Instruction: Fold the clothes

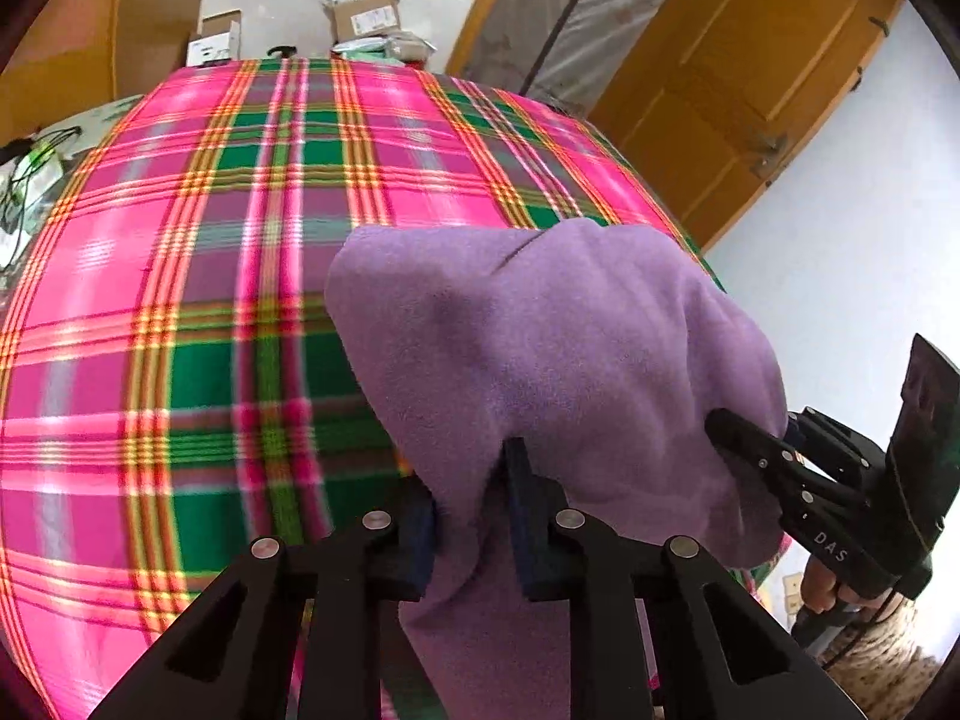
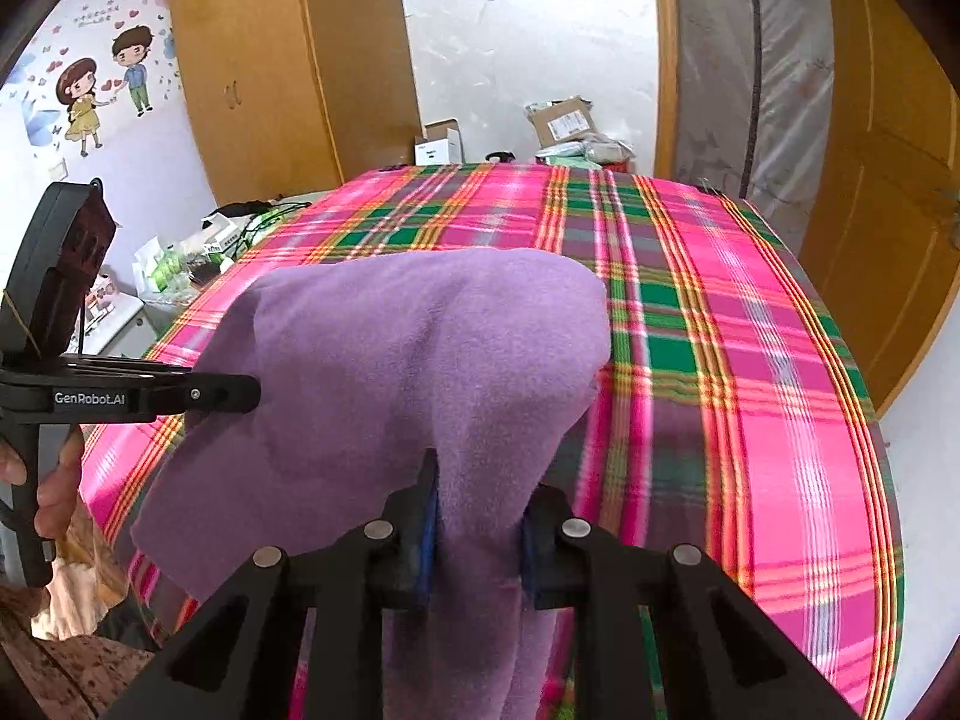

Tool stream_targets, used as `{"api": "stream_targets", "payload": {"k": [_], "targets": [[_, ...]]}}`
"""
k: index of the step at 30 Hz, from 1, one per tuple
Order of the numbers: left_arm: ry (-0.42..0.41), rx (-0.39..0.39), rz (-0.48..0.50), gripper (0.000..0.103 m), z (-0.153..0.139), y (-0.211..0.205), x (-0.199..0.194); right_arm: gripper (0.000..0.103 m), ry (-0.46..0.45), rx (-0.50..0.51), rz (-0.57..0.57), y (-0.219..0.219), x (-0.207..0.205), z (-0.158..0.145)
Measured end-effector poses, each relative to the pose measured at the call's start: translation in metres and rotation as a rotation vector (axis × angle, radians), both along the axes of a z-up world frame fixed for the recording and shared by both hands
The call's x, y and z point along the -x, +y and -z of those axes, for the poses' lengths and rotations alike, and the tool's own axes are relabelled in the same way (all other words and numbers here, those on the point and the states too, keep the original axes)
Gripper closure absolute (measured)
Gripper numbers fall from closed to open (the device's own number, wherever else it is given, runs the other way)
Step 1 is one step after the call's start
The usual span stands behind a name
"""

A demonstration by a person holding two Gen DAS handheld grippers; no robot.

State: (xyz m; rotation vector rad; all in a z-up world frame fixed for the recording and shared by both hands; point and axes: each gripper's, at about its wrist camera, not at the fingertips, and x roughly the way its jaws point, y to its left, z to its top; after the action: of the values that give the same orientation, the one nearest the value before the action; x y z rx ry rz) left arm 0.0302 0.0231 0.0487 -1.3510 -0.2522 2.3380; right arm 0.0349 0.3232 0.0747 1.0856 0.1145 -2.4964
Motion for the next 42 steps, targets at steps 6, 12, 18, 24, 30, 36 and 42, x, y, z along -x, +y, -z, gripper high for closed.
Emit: {"api": "stream_targets", "payload": {"k": [6,12,18,24,30,36,42], "targets": [[0.006,0.008,-0.05,0.083,-0.003,-0.024,0.019,0.082,-0.001,0.027,-0.03,-0.024,0.02,-0.001],[0.006,0.017,-0.1,0.083,-0.003,-0.047,0.042,0.082,-0.001,0.053,-0.06,-0.048,0.043,0.001],[0.011,0.019,-0.142,0.083,-0.008,-0.067,0.061,0.082,-0.004,0.078,-0.087,-0.071,0.066,0.001],[0.02,0.037,-0.184,0.083,-0.01,-0.086,0.078,0.082,-0.016,0.109,-0.101,-0.091,0.094,0.004],[0.009,0.051,-0.209,0.083,-0.008,-0.1,0.104,0.082,-0.021,0.123,-0.102,-0.108,0.114,0.008],[0.01,0.045,-0.217,0.083,-0.009,-0.108,0.126,0.082,-0.025,0.141,-0.089,-0.113,0.131,0.011],[0.008,0.061,-0.217,0.083,-0.006,-0.113,0.147,0.082,-0.029,0.145,-0.074,-0.124,0.15,0.016]]}}
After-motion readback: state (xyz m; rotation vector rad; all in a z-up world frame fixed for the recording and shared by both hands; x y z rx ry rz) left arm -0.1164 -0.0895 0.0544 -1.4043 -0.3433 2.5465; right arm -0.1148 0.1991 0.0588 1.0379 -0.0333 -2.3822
